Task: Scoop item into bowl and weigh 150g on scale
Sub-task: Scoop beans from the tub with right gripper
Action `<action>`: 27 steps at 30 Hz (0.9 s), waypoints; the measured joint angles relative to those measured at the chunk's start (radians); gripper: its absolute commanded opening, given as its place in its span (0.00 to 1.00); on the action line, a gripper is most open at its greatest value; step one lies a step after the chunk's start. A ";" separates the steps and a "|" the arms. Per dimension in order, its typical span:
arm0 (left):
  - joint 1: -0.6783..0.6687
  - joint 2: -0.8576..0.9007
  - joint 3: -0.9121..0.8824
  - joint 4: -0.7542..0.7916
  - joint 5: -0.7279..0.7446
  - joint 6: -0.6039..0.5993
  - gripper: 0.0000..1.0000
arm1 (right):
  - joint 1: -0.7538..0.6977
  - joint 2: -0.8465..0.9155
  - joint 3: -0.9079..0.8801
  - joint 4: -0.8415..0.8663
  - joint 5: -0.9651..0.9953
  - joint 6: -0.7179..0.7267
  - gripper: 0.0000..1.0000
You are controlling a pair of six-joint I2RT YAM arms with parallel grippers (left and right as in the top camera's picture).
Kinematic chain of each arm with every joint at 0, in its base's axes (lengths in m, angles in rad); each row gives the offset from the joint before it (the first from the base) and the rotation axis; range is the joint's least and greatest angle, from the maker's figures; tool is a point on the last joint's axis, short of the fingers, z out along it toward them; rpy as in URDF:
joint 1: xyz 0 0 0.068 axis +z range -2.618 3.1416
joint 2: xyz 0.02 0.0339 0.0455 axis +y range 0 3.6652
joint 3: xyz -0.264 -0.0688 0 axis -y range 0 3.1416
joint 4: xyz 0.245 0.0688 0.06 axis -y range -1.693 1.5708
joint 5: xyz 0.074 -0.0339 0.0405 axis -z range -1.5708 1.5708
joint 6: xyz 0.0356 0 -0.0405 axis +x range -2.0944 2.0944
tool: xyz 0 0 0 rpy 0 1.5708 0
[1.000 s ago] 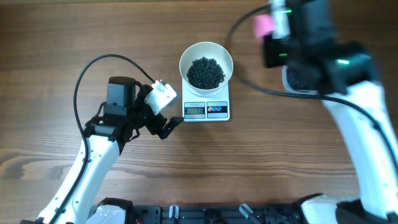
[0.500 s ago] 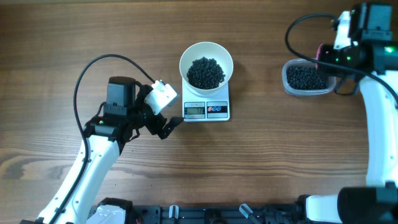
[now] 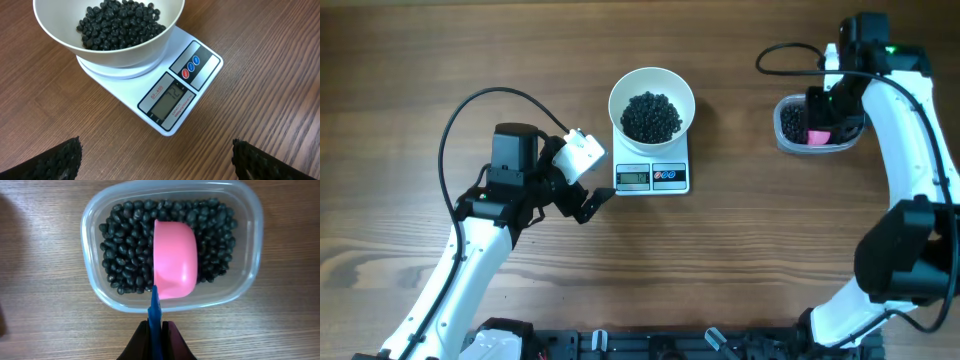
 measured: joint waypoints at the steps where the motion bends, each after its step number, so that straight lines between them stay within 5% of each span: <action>1: 0.000 0.000 0.000 0.000 0.000 0.000 1.00 | 0.000 0.004 0.000 0.000 -0.011 -0.001 0.04; 27: 0.000 0.000 0.000 0.000 0.000 0.000 1.00 | -0.302 0.021 0.000 -0.063 -0.518 -0.122 0.04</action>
